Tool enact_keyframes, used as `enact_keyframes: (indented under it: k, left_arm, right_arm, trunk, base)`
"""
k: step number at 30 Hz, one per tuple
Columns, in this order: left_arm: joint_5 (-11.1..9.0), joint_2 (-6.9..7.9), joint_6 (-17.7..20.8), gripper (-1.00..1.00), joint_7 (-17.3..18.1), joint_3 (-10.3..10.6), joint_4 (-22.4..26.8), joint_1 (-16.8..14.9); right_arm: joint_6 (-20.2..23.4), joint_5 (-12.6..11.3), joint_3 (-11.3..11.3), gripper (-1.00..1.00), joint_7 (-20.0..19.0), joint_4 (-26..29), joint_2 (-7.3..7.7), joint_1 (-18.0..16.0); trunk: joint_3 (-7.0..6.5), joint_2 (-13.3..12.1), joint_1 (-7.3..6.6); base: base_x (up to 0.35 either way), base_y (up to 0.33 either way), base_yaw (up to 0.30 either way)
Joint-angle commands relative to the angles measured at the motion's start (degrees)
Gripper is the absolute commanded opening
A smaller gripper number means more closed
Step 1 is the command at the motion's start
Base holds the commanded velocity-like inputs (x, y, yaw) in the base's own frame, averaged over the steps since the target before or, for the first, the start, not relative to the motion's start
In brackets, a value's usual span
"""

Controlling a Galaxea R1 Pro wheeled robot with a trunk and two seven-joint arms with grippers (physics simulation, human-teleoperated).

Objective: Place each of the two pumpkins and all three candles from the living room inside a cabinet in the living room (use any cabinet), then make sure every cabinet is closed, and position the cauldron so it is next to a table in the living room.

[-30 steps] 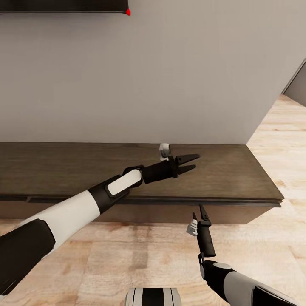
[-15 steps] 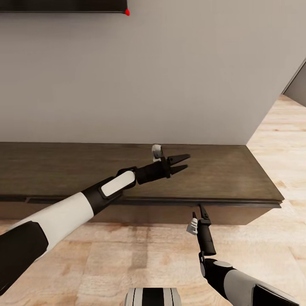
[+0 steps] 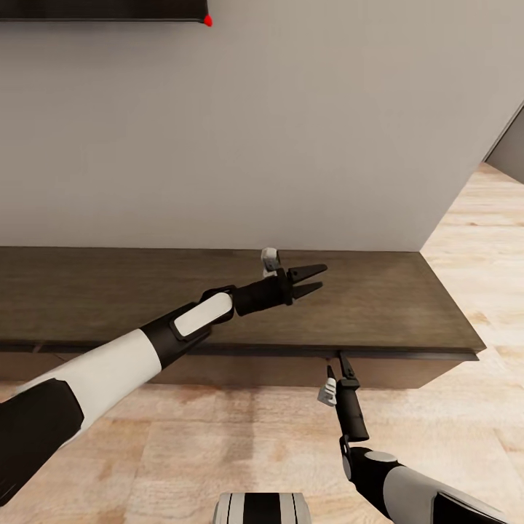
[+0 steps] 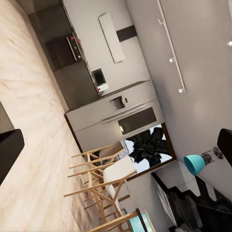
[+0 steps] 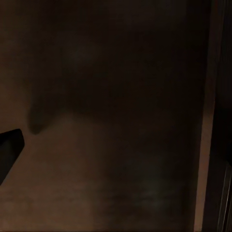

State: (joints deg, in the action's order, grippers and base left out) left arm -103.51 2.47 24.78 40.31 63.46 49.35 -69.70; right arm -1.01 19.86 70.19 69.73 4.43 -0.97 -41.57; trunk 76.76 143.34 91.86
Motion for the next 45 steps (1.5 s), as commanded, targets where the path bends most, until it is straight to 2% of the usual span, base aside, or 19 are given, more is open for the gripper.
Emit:
enact_keyframes:
  k: [1, 6, 7, 18, 19, 21, 35, 42, 45]
  left_arm:
    - [0.01, -0.01, 0.00, 1.00, -0.01, 0.00, -0.02, 0.00]
    - [-0.01, -0.08, 0.00, 1.00, -0.02, 0.02, -0.03, 0.00]
    - [-0.01, -0.09, 0.00, 1.00, -0.01, 0.01, -0.02, 0.00]
    - [-0.01, -0.09, 0.00, 1.00, -0.04, 0.00, -0.04, 0.00]
    - [0.24, 0.24, -0.33, 1.00, -0.09, -0.01, -0.37, 0.33]
    - [0.24, 0.67, -0.73, 1.00, -0.12, 0.00, -0.47, 0.97]
    - [0.24, 1.31, -0.70, 1.00, -0.06, 0.00, -0.30, 1.32]
    - [0.24, 1.31, -0.71, 1.00, -0.07, 0.00, -0.30, 1.32]
    - [0.24, 1.31, -0.71, 1.00, -0.06, 0.00, -0.30, 1.32]
  right_arm:
    - [0.08, -0.40, -1.82, 1.00, -1.15, -0.08, 0.00, -0.79]
    - [0.12, -0.43, -3.44, 1.00, -1.13, -0.04, -0.10, -0.78]
    - [0.13, -0.43, -3.88, -1.00, -1.11, -0.03, -0.09, -0.79]
    - [0.13, -0.35, -4.36, -1.00, -1.35, 0.07, 0.00, -0.79]
    - [0.41, -0.20, -1.76, -1.00, 2.71, 0.15, 0.31, -0.47]
    - [0.52, -0.24, 0.09, -1.00, 3.14, 0.10, 0.57, -0.54]
    - [0.49, -0.18, 0.71, -1.00, 4.53, 0.14, 0.98, -0.58]
    - [0.48, -0.17, 2.02, -1.00, 5.41, 0.13, 1.67, -0.65]
    - [0.42, -0.17, 3.78, -1.00, 5.42, 0.14, 2.05, -0.74]
  trunk:
    - [-0.01, 0.00, 0.01]
    - [-0.01, 0.00, 0.01]
    - [-0.01, 0.00, 0.01]
    - [-0.01, 0.00, 0.01]
    - [0.00, -0.01, 0.00]
    - [0.00, -0.01, 0.00]
    - [0.00, -0.01, 0.00]
    - [0.00, -0.01, 0.00]
    - [0.00, -0.01, 0.00]
  base:
    - [0.000, 0.000, 0.000]
    - [0.000, 0.000, 0.000]
    - [0.000, 0.000, 0.000]
    - [0.000, 0.000, 0.000]
    - [0.000, 0.000, 0.000]
    - [0.000, 0.000, 0.000]
    - [0.000, 0.000, 0.000]
    - [0.000, 0.000, 0.000]
    - [0.000, 0.000, 0.000]
